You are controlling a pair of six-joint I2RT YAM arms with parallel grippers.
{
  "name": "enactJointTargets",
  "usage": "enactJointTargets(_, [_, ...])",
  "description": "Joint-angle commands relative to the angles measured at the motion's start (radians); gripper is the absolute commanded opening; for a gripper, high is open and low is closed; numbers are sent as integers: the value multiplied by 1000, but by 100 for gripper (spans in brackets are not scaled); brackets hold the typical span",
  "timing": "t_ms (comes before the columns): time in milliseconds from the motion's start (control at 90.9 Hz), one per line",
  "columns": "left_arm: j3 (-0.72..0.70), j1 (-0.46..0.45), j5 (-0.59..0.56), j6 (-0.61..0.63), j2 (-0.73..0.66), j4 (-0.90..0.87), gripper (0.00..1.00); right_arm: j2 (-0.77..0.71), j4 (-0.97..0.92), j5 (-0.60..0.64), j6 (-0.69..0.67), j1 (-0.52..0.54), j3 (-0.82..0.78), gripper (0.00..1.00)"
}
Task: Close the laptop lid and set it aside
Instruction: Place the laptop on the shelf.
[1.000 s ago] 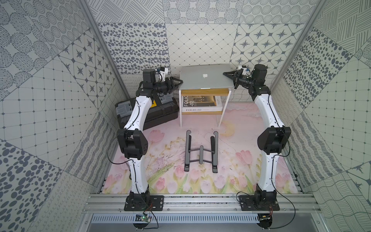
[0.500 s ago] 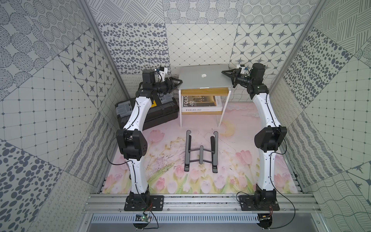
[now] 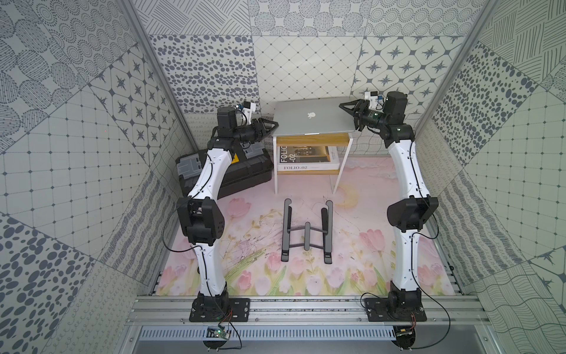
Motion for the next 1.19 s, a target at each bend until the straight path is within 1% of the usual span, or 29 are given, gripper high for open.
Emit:
enactJointTargets(0, [-19,9,34,22,15,-176,51,-13,-1,43,-159,32,44,55])
enactJointTargets(187, [-21,8,38,18,17,-170,51,24,-16,86,-247,43,87,55])
enactJointTargets(363, [-24,9,42,14,18,-164,51,-4,-32,171,-398,74,87,61])
enactJointTargets(627, [-31,10,48,1,19,-145,51,-28,-46,252,-553,90,94,64])
enactJointTargets(869, [-52,9,51,-13,15,-119,51,-31,-44,305,-628,101,101,68])
enactJointTargets(990, [-58,9,54,-17,13,-113,50,-38,-46,321,-643,102,93,70])
enactJointTargets(1089, [-62,10,54,-22,11,-108,51,-48,-47,330,-656,101,76,74])
enactJointTargets(1177, [-63,9,56,-25,10,-108,51,-53,-53,329,-656,99,72,75])
